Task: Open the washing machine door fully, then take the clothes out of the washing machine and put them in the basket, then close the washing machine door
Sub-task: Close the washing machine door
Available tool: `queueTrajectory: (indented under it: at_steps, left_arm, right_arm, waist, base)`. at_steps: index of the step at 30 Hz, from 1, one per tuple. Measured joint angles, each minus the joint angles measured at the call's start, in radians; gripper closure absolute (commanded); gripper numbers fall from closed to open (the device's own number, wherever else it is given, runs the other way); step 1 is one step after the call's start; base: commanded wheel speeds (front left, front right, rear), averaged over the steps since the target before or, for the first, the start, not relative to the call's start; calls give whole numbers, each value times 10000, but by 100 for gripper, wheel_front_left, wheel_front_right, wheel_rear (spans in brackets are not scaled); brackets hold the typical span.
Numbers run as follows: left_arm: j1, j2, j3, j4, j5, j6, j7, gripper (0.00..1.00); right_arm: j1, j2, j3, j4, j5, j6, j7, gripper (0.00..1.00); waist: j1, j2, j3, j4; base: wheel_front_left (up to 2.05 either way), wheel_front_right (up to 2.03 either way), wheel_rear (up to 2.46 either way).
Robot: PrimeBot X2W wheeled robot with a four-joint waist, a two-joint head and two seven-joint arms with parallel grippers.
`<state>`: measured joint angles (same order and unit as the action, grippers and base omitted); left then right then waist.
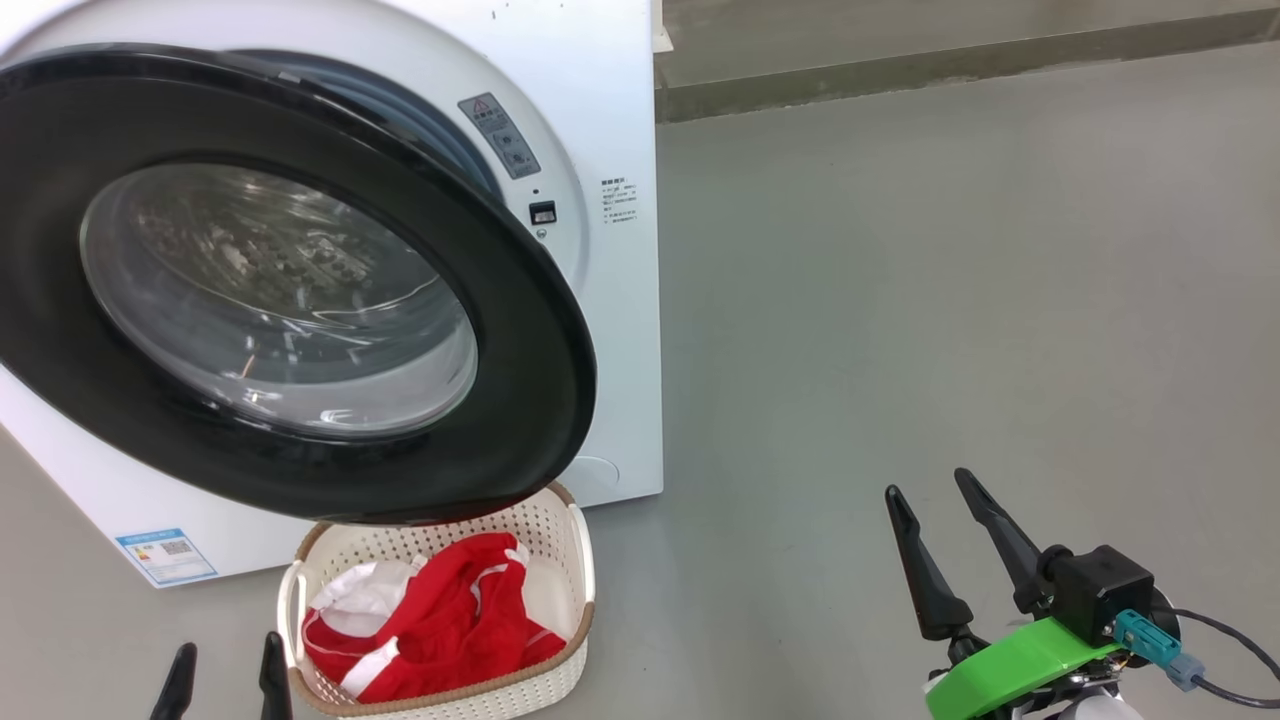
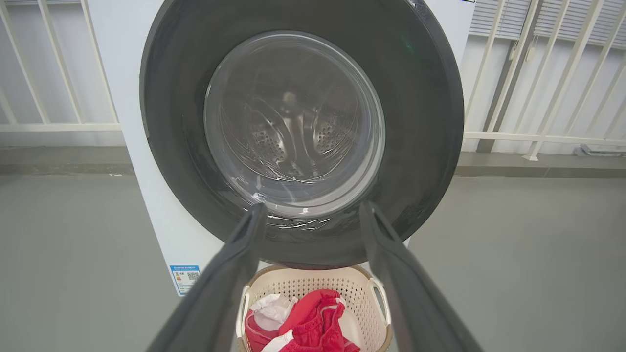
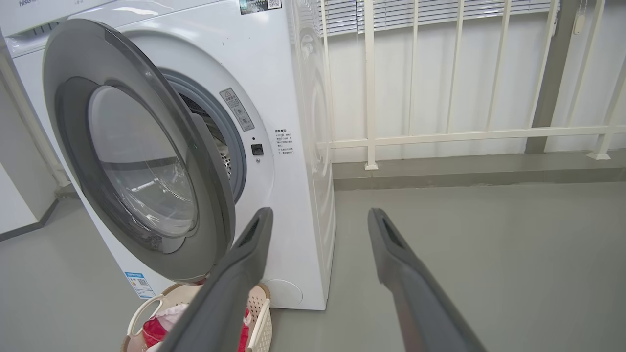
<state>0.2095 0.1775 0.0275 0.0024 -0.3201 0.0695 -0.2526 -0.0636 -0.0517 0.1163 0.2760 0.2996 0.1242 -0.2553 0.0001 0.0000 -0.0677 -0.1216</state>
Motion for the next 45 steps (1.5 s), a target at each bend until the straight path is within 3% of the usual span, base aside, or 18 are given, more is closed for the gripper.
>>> queueTrajectory:
  at_steps: [17, 30, 31, 32, 33, 45]
  left_arm:
    - [2, -405, 631, 188, 744, -612, 0, 0]
    - [-29, -673, 748, 274, 1099, -773, 0, 0]
    - [-34, -685, 744, 278, 1101, -790, 0, 0]
    - [-35, -702, 738, 286, 1104, -792, 0, 0]
    - [-38, -719, 729, 297, 1137, -802, 0, 0]
    - [-569, -980, 370, 617, 1277, -978, 0, 0]
  right_arm:
    - [123, 6, 56, -15, 144, 0, 0, 0]
    - [77, 0, 456, 326, 418, 0, 0, 0]
    - [59, 6, 550, 431, 460, 0, 0, 16]
    - [25, 17, 612, 510, 539, 0, 0, 66]
    - [-48, 13, 683, 589, 612, 0, 0, 100]
    - [-1848, -25, 1822, 2334, 1513, 0, 0, 100]
  waist:
    - [-1, 0, 81, -45]
    - [0, 0, 174, -17]
    - [-1, -1, 186, 3]
    - [0, 0, 201, 26]
    - [0, 0, 215, 57]
    - [0, 0, 407, 824]
  base:
    - [0, 0, 0]
    - [0, 0, 0]
    - [0, 0, 0]
    - [0, 0, 0]
    - [0, 0, 0]
    - [0, 0, 0]
